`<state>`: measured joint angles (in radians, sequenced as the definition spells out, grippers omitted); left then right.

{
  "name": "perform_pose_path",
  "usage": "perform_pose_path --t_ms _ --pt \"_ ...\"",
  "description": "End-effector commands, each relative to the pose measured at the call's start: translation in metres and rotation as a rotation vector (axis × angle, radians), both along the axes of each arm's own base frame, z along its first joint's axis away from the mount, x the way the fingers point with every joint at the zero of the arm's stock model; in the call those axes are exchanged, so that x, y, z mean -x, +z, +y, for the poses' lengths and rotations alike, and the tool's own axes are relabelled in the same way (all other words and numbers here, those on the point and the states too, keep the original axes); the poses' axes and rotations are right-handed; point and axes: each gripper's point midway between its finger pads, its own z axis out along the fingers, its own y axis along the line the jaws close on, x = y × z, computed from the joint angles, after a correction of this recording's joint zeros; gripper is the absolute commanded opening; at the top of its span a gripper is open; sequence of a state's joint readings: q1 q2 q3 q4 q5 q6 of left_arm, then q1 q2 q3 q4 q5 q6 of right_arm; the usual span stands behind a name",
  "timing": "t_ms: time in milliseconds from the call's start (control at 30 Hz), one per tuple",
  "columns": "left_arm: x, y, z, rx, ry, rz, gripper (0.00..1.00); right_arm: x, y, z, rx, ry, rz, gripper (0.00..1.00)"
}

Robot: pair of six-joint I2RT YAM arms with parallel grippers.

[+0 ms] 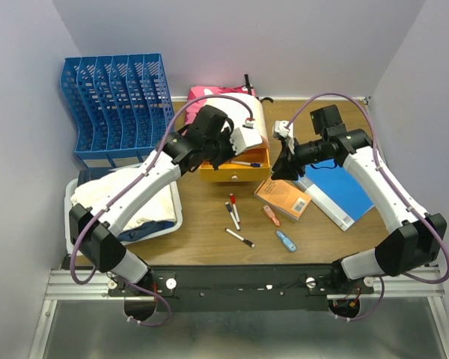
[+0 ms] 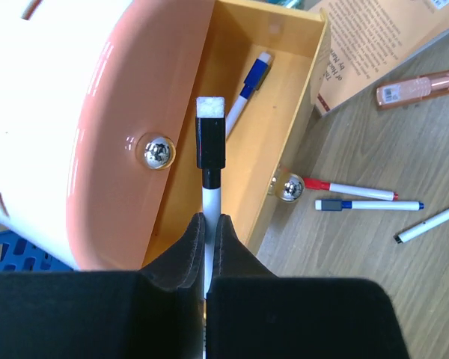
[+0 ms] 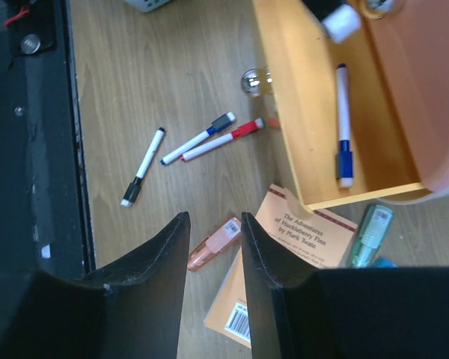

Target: Organize the desk

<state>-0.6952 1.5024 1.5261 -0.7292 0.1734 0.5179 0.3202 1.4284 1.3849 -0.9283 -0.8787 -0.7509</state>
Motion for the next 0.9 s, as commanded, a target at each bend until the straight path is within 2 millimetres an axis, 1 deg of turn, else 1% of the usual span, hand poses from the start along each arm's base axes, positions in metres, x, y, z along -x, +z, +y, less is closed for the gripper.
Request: perform_pose_path --t_ms 0,167,200,267,300,400,533,567,600,633,667,700,733,767,800,833,867 --pt "-0.014 -0.006 0.002 -0.049 0.002 -0.024 0.05 0.03 -0.003 0.0 -0.035 0.11 0.029 0.42" --pt "-0.027 -0.011 0.002 -0.06 0.044 -0.041 0.26 0.033 -0.012 0.0 -0.024 0.124 0.038 0.42" --pt "-0.029 -0.012 0.002 -0.057 0.059 -0.039 0.34 0.033 -0.013 0.0 -0.022 0.124 0.036 0.42" --pt "-0.033 -0.009 0.002 -0.051 0.082 -0.054 0.4 0.031 -0.014 0.0 -0.016 0.119 0.04 0.42" --pt "-0.034 -0.009 0.004 -0.048 0.092 -0.056 0.45 0.03 -0.015 0.0 -0.013 0.115 0.04 0.42" --pt "-0.035 -0.003 0.005 -0.028 0.121 -0.071 0.52 0.028 -0.017 0.0 -0.01 0.108 0.048 0.42" --pt "-0.036 0.014 0.008 0.026 0.168 -0.099 0.57 0.029 -0.019 0.002 -0.012 0.116 0.062 0.42" --pt "-0.034 0.021 0.01 0.059 0.193 -0.099 0.58 0.032 -0.02 0.004 -0.013 0.128 0.065 0.42" --pt "-0.032 0.021 0.012 0.069 0.212 -0.096 0.61 0.035 -0.022 0.005 -0.009 0.137 0.077 0.42" --pt "-0.032 0.027 0.011 0.101 0.222 -0.109 0.63 0.037 -0.024 0.007 -0.006 0.149 0.08 0.42" --pt "-0.03 0.039 0.017 0.134 0.256 -0.134 0.65 0.043 -0.026 0.011 0.0 0.17 0.085 0.42" --pt "-0.027 0.033 0.02 0.153 0.282 -0.116 0.69 0.048 -0.031 0.013 0.006 0.184 0.098 0.42" --pt "-0.025 0.037 0.023 0.177 0.302 -0.123 0.71 0.053 -0.033 0.015 0.012 0.197 0.105 0.42" --pt "-0.021 0.053 0.028 0.234 0.318 -0.159 0.73 0.06 -0.037 0.021 0.025 0.228 0.106 0.42" --pt "-0.018 0.056 0.031 0.273 0.353 -0.153 0.78 0.064 -0.039 0.024 0.033 0.243 0.105 0.42" --pt "-0.014 0.045 0.036 0.276 0.378 -0.141 0.81 0.07 -0.046 0.026 0.048 0.256 0.12 0.42" --pt "-0.011 0.063 0.047 0.333 0.42 -0.188 0.85 0.077 -0.05 0.031 0.068 0.285 0.117 0.42"
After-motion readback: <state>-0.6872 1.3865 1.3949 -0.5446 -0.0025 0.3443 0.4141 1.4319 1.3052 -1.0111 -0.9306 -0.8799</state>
